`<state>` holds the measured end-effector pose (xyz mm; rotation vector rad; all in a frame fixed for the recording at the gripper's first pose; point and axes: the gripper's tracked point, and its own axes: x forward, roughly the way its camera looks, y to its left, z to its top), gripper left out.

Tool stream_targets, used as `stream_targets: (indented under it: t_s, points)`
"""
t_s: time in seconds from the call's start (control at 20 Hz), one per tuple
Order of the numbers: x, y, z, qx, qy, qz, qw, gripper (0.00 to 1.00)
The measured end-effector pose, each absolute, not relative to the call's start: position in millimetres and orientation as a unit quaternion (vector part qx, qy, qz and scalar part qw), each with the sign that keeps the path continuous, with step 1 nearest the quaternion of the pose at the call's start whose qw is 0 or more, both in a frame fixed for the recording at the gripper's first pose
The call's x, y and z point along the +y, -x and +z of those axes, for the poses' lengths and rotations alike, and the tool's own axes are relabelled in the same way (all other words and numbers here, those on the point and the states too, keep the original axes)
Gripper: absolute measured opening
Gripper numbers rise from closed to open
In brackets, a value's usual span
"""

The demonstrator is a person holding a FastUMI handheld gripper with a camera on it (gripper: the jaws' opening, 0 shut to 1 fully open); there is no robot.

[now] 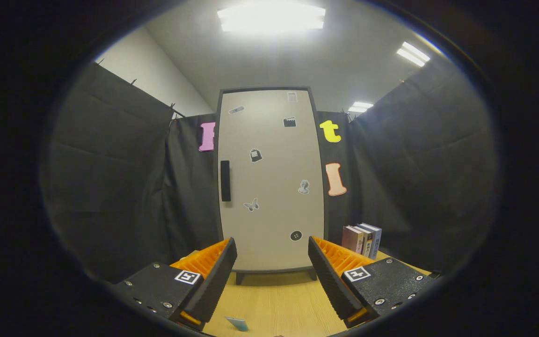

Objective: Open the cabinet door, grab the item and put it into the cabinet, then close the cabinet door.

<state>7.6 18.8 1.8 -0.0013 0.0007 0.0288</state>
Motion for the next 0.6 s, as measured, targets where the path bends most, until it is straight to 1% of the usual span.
stream_targets:
  t_s: [0.35, 0.6]
  points:
    - [27, -28, 23, -0.011, -0.005, 0.032, 0.999, 0.95]
    - [49, -61, 36, -0.003, -0.006, 0.066, 0.998, 0.95]
